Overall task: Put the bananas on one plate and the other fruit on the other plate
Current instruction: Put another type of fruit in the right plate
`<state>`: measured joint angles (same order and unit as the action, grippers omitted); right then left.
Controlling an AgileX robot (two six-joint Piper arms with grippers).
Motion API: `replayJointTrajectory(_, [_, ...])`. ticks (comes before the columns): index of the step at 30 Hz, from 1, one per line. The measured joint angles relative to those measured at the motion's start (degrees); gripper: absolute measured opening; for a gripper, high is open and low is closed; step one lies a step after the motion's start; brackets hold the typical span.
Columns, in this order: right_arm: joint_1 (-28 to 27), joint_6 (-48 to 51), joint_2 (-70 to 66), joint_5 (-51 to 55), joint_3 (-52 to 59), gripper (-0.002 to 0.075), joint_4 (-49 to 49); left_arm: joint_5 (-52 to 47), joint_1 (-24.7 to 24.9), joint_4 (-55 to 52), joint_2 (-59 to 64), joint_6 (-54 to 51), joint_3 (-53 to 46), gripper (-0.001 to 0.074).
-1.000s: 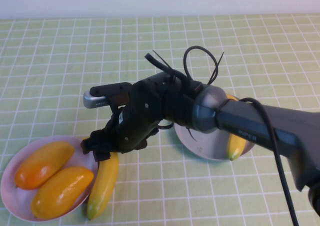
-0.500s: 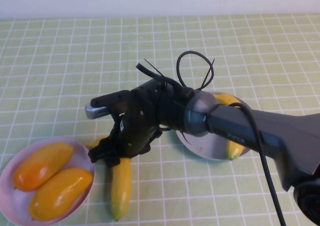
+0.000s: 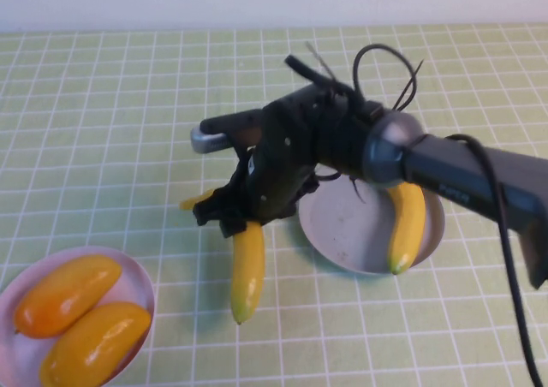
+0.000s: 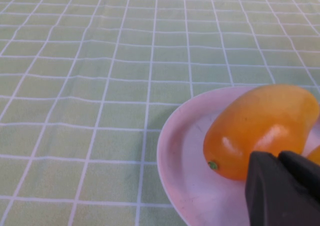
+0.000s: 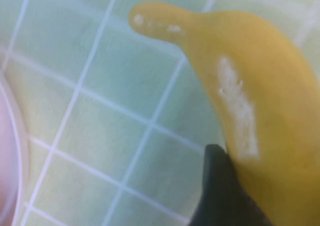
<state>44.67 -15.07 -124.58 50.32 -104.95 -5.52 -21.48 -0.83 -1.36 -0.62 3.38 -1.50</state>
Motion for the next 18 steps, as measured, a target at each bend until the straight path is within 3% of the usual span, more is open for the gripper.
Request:
replayJointTrajectory(7, [-5.5, -2.1, 6.7, 6.2, 0.9, 0.033, 4.6, 0.0, 0.0, 0.0, 0.0, 0.0, 0.0, 0.0001])
replayJointTrajectory(14, [-13.6, -3.8, 8.8, 6.2, 6.5, 0.033, 7.6, 0.0, 0.0, 0.0, 0.0, 0.0, 0.0, 0.0001])
replayJointTrajectory(18, [-15.5, -4.1, 8.8, 5.3, 8.1, 0.033, 7.8, 0.0, 0.0, 0.0, 0.0, 0.0, 0.0, 0.0001])
